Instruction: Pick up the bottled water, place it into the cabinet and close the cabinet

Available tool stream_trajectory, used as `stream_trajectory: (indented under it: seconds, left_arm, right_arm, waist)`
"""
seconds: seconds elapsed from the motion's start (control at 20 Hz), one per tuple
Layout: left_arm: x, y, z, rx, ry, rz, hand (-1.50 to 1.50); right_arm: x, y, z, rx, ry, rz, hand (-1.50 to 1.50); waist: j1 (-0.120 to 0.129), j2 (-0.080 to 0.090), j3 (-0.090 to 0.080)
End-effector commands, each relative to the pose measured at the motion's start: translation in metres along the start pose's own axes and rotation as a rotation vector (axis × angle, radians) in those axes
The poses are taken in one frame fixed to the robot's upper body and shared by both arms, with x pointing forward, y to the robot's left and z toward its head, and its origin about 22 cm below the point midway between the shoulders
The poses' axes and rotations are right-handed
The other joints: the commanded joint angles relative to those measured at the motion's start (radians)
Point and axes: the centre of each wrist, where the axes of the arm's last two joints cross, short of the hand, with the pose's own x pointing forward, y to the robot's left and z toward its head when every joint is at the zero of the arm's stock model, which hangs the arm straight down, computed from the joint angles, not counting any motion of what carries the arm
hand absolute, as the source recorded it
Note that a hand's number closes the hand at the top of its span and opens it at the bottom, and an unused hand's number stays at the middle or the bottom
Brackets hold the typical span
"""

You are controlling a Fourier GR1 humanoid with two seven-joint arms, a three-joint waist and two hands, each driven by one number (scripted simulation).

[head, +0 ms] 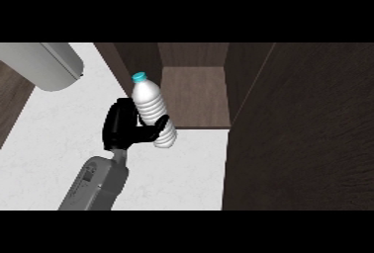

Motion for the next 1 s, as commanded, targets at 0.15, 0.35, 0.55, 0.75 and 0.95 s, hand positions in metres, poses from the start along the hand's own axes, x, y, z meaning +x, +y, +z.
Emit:
stream_trajectory:
  seconds: [0.15,0.35,0.55,0.75,0.95]
  left_arm:
    - [0.031,-0.072,-0.041,-0.129,-0.093,-0.113,1.50]
    - [0.046,-0.093,-0.051,-0.073,-0.107,-0.171,1.50]
    - [0.041,-0.093,-0.052,-0.024,-0.119,-0.232,1.50]
    - [0.039,-0.083,-0.058,0.046,-0.119,-0.290,1.50]
    - [0.035,-0.068,-0.060,0.108,-0.111,-0.361,1.50]
  right_arm:
    - [-0.003,-0.009,-0.005,0.011,-0.014,-0.003,-1.50]
    - [-0.006,0.003,-0.008,0.031,-0.009,-0.002,-1.50]
    - [-0.011,-0.003,-0.009,0.045,0.003,-0.022,-1.50]
    - [-0.009,-0.001,-0.008,0.061,-0.001,-0.033,-1.50]
    - [-0.008,-0.007,-0.010,0.057,0.015,-0.019,-1.50]
  waist:
    - [-0.026,0.004,0.005]
    - [-0.052,0.008,0.005]
    - [-0.064,0.013,0.006]
    - [-0.073,0.015,0.005]
    - [-0.085,0.020,0.005]
